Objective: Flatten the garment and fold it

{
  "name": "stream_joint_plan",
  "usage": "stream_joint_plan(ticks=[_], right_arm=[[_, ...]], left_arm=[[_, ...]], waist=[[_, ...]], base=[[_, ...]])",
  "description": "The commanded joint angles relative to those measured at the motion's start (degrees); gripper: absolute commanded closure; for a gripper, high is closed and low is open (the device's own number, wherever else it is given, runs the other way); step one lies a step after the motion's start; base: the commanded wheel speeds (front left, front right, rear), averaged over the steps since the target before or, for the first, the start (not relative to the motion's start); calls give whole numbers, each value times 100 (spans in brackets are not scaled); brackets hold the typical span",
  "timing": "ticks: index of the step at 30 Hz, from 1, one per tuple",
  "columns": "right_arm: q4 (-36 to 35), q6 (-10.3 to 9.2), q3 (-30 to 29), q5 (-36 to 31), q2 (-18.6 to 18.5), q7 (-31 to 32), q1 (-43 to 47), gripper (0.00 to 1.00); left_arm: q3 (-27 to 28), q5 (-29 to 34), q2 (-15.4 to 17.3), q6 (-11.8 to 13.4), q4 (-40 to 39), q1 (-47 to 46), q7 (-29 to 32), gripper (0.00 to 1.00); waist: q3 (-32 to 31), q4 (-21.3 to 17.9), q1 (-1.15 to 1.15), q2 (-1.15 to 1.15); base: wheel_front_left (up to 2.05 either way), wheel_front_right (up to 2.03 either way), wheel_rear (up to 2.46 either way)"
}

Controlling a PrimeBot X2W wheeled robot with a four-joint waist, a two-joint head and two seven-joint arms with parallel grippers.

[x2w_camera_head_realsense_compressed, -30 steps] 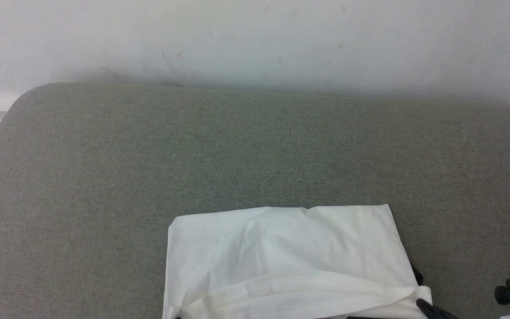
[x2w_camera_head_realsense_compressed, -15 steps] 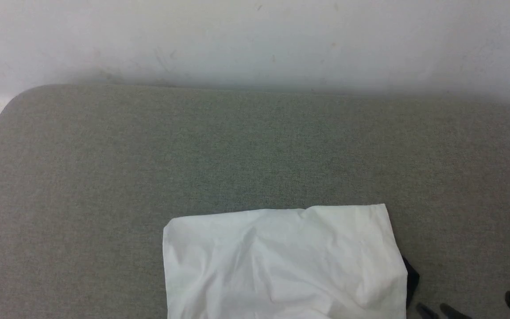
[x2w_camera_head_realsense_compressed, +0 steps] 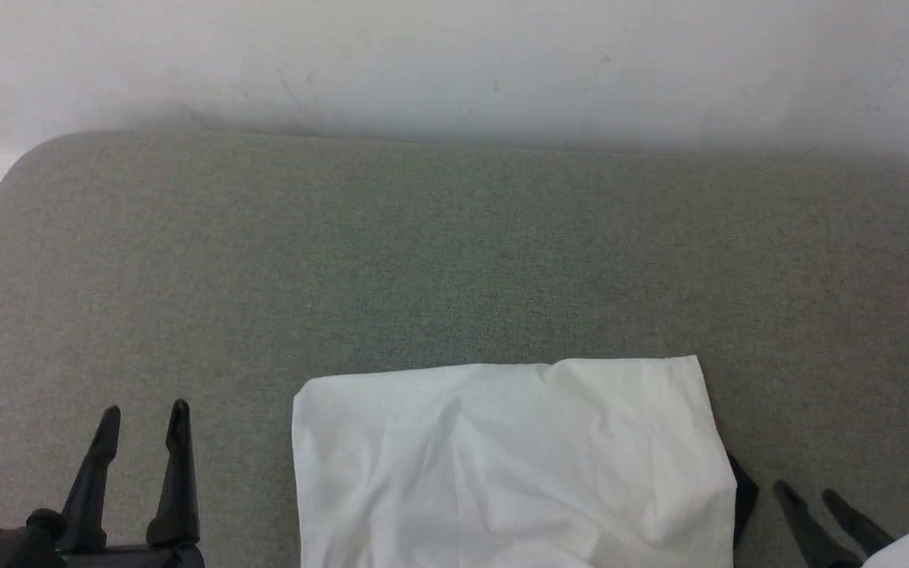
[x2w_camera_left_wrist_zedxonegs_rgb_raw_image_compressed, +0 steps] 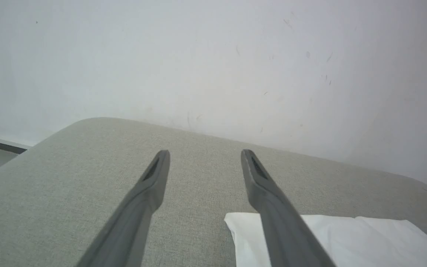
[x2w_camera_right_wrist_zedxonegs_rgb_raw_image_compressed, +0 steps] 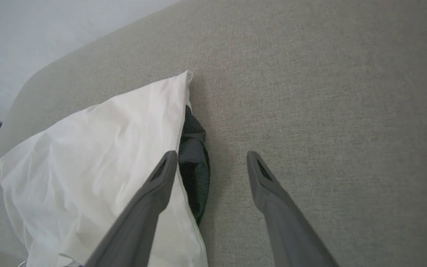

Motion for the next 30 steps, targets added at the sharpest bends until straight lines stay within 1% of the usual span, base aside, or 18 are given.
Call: stream_joint_plan(ticks=[1, 5, 8, 10, 17, 24, 26, 27, 28, 30], right_arm=[[92, -3, 102, -55, 36, 6, -141, 0], [352, -3, 296, -185, 63, 50, -355, 0], [558, -3, 358, -274, 70, 133, -516, 0], [714, -3, 391, -339, 73, 201, -613, 0], [1193, -3, 391, -470, 75, 324, -878, 0], [1838, -3, 540, -552, 76, 621, -1101, 0], [2043, -3, 630, -540, 76, 713, -1179, 69], [2117, -3, 686, -548, 76, 742, -1218, 98], [2174, -3, 705, -558, 76, 733, -1264, 100], [2221, -3, 743, -622, 77, 659, -1371, 100]], left_arm=[[112, 358, -164, 53, -76, -113, -28, 0], [295, 984, -565, -32, -159, -143, -30, 0], [319, 1265, -731, -182, -100, -142, -31, 0], [333, 1348, -820, -284, -37, -152, -31, 0], [398, 1517, -978, -592, 131, -286, -32, 0], [368, 1674, -1030, -760, 251, -433, -32, 0], [346, 1682, -1045, -805, 283, -465, -32, 0], [336, 1684, -1048, -825, 298, -480, -32, 0], [328, 1685, -1051, -842, 312, -493, -32, 0], [321, 1691, -1048, -863, 337, -513, -32, 0]], waist=[[75, 50, 0, 0], [196, 131, 0, 0], [285, 198, 0, 0], [331, 241, 0, 0], [524, 433, 0, 0], [604, 529, 0, 0], [604, 533, 0, 0], [601, 531, 0, 0], [597, 525, 0, 0], [585, 505, 0, 0]], base=[[0, 0, 0], [0, 0, 0], [0, 0, 0], [0, 0, 0], [0, 0, 0], [0, 0, 0], [0, 0, 0], [0, 0, 0], [0, 0, 0], [0, 0, 0]])
